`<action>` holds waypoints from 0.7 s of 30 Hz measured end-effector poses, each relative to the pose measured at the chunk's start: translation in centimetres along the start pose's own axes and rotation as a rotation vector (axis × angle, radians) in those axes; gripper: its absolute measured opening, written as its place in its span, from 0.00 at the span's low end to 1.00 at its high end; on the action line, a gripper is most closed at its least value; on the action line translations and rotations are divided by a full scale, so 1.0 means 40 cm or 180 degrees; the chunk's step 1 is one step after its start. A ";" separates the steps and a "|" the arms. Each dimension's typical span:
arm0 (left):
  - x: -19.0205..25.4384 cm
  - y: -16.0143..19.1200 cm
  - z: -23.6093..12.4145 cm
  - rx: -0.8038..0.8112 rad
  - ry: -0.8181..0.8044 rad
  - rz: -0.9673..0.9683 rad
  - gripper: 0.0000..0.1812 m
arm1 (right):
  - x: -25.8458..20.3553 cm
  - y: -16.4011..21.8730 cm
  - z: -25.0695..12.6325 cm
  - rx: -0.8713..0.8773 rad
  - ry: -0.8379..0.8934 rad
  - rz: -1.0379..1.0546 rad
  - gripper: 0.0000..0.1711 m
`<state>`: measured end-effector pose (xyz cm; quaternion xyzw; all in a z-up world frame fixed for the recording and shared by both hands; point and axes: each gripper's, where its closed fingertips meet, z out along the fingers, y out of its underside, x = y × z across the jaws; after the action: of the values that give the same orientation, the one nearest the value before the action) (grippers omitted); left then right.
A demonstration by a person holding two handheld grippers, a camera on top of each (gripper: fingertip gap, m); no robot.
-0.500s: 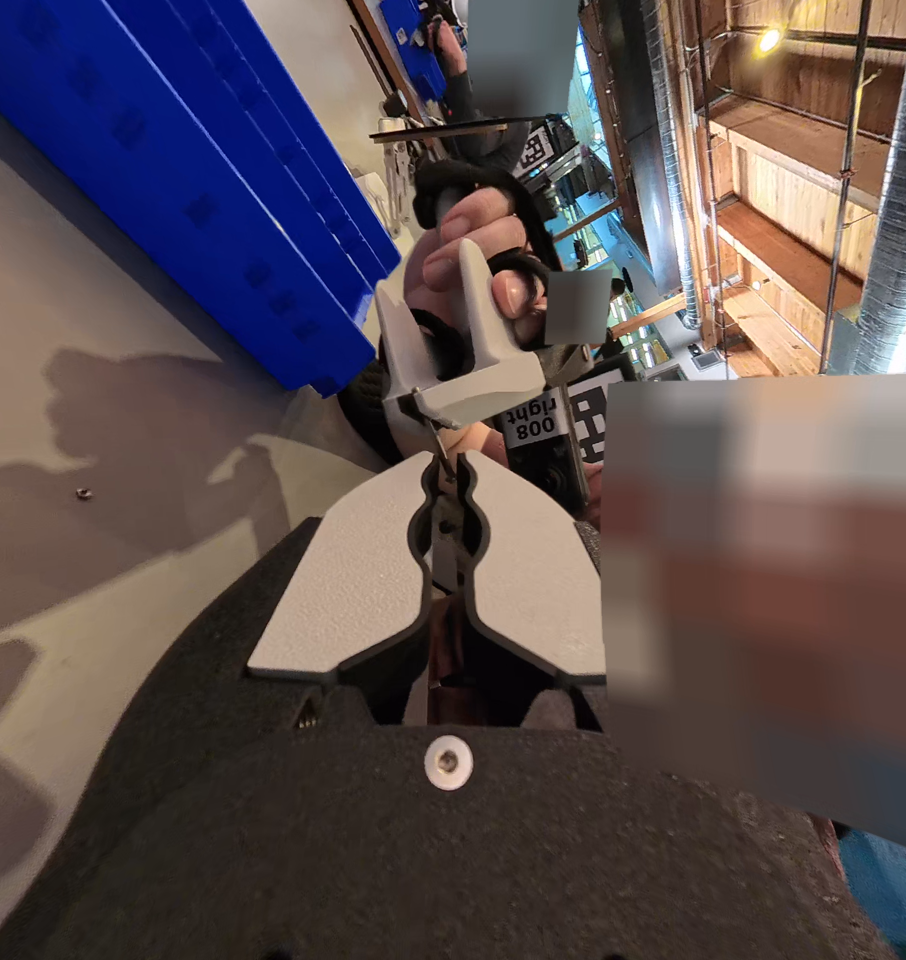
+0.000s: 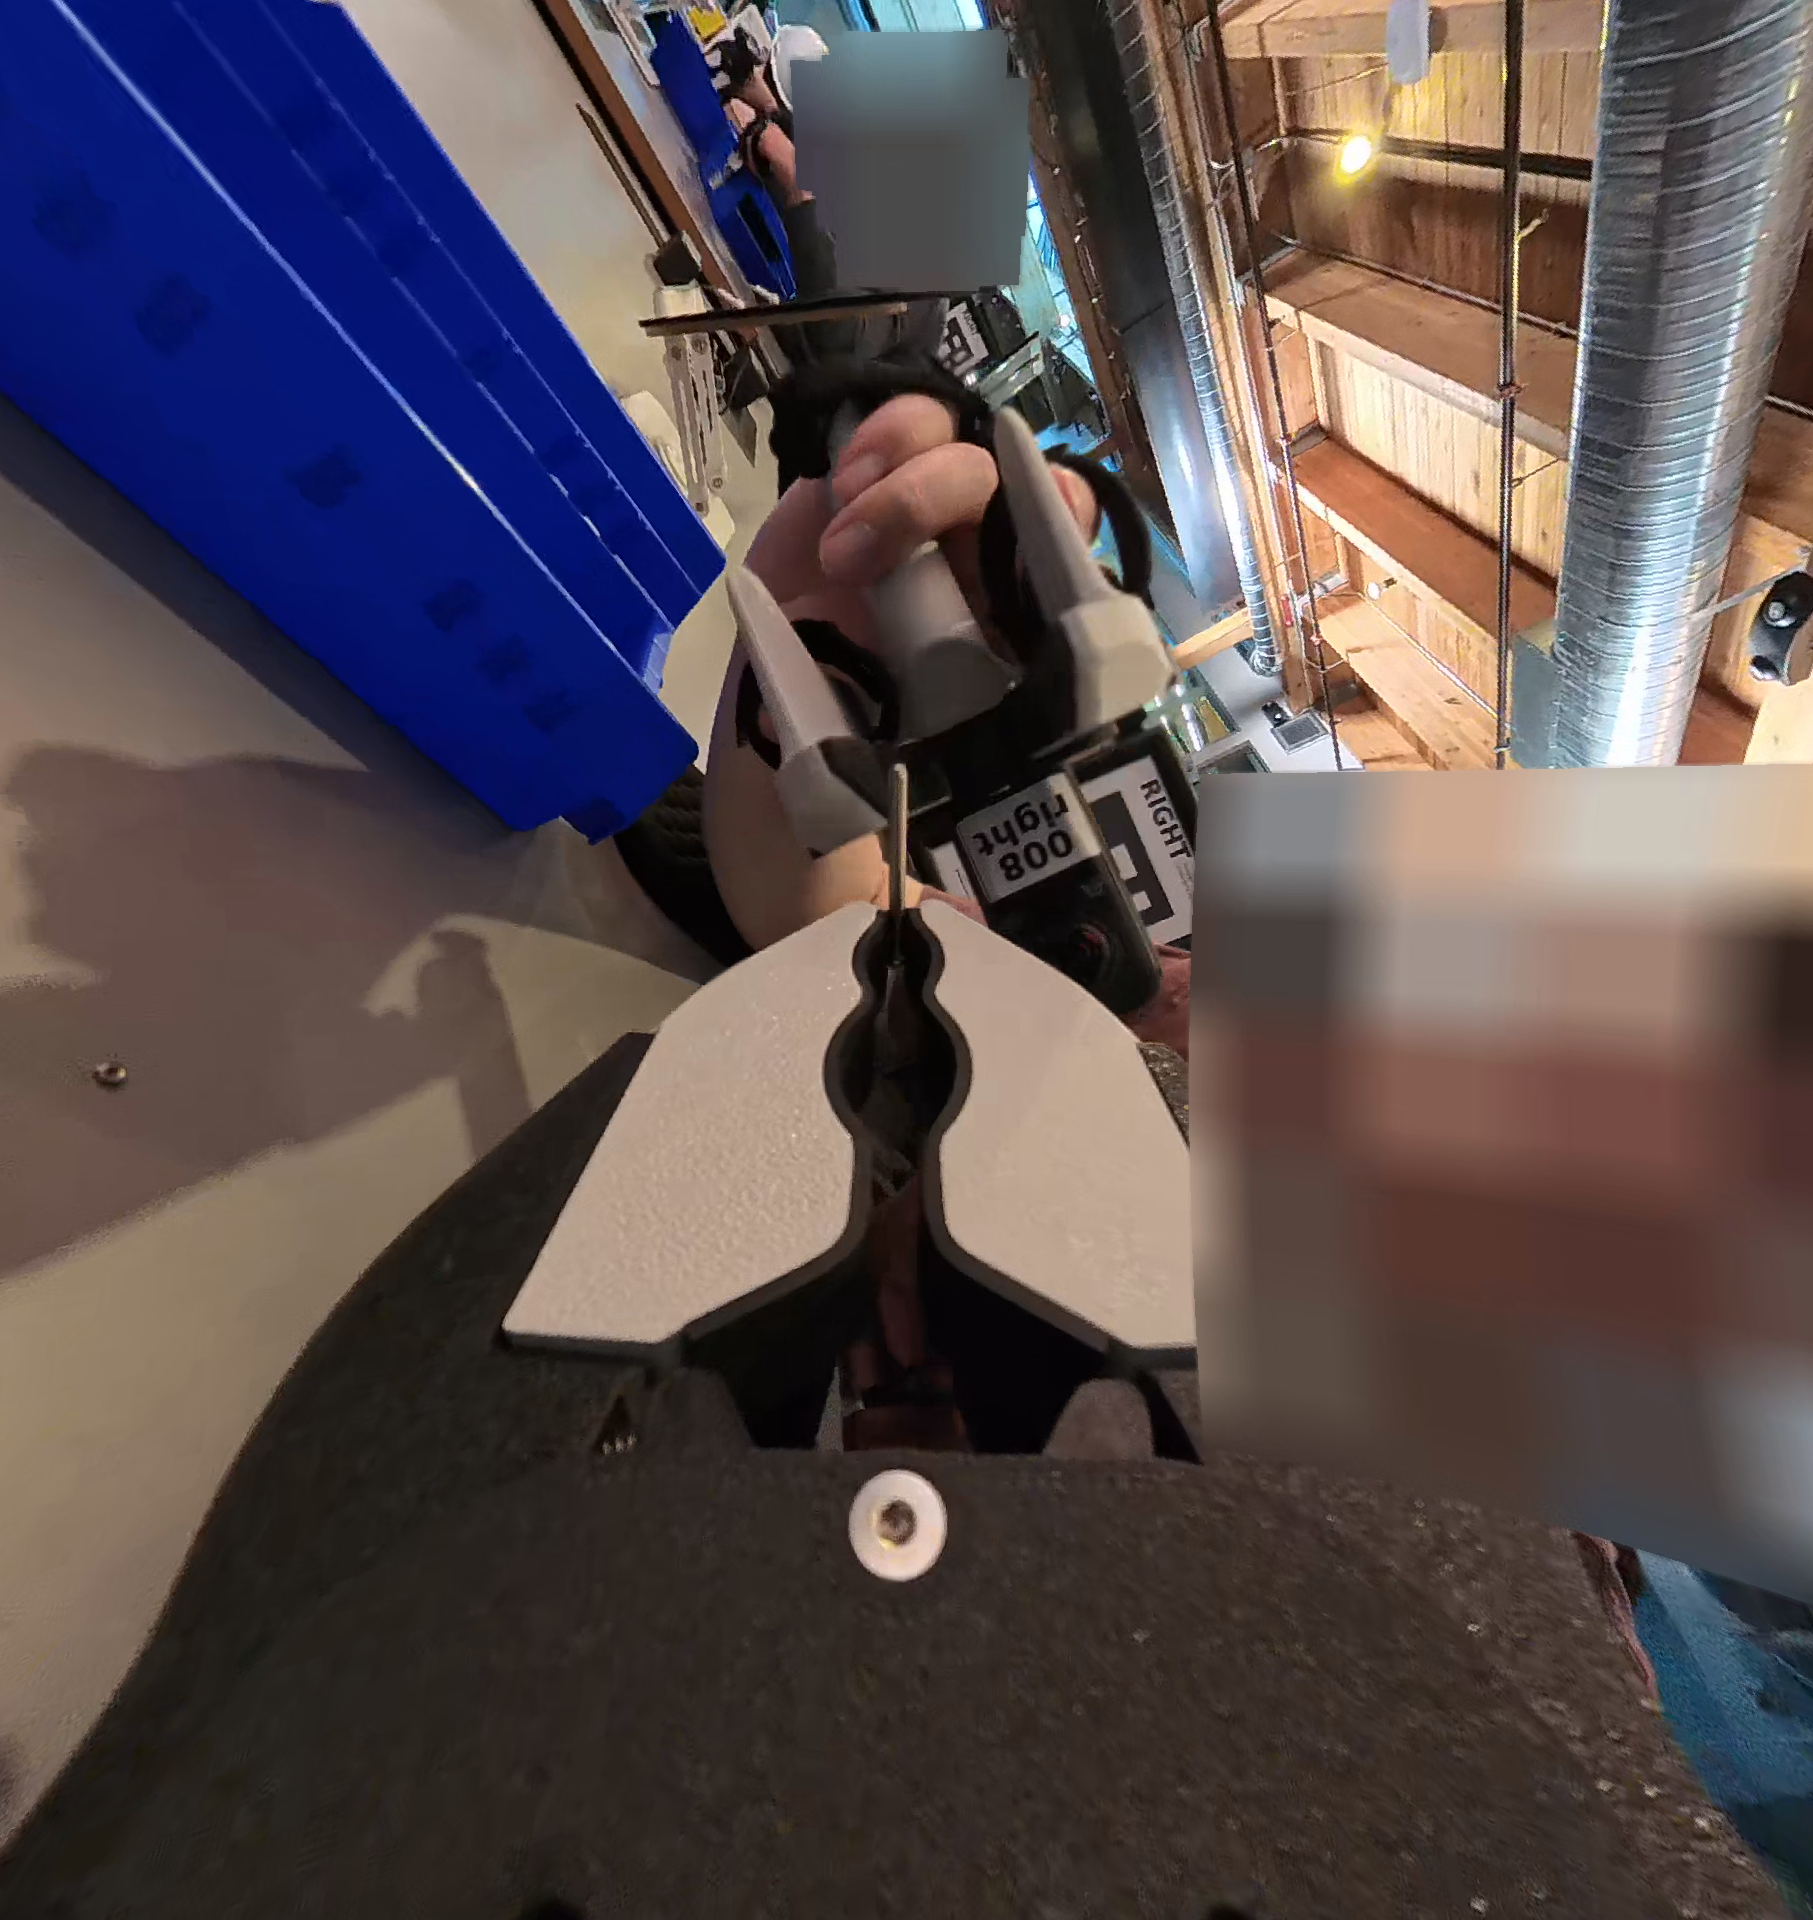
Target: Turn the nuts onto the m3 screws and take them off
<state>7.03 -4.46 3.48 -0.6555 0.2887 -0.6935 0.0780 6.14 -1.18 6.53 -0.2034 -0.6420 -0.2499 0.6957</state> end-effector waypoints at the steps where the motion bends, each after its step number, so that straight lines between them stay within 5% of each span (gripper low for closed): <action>1: 0.006 -0.006 -0.007 0.0040 -0.0016 0.0057 0.01 | 0.006 0.010 -0.002 -0.0027 -0.0002 0.0072 0.21; 6: 0.036 -0.064 -0.092 0.0496 -0.0522 0.0538 0.01 | -0.014 0.071 0.007 -0.0145 -0.0347 0.1195 0.11; 13: 0.134 -0.121 -0.222 0.1046 -0.1467 0.1784 0.01 | -0.279 0.035 -0.018 -0.0457 -0.2943 0.3569 0.07; 21: 0.191 -0.125 -0.296 0.1306 -0.1805 0.2013 0.01 | -0.476 0.065 -0.085 -0.1617 -0.3892 0.2948 0.01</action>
<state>-3.91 -0.55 12.90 -0.6700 0.2985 -0.4720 0.4892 9.44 0.47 -12.65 -0.7013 -0.6832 0.0809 0.1869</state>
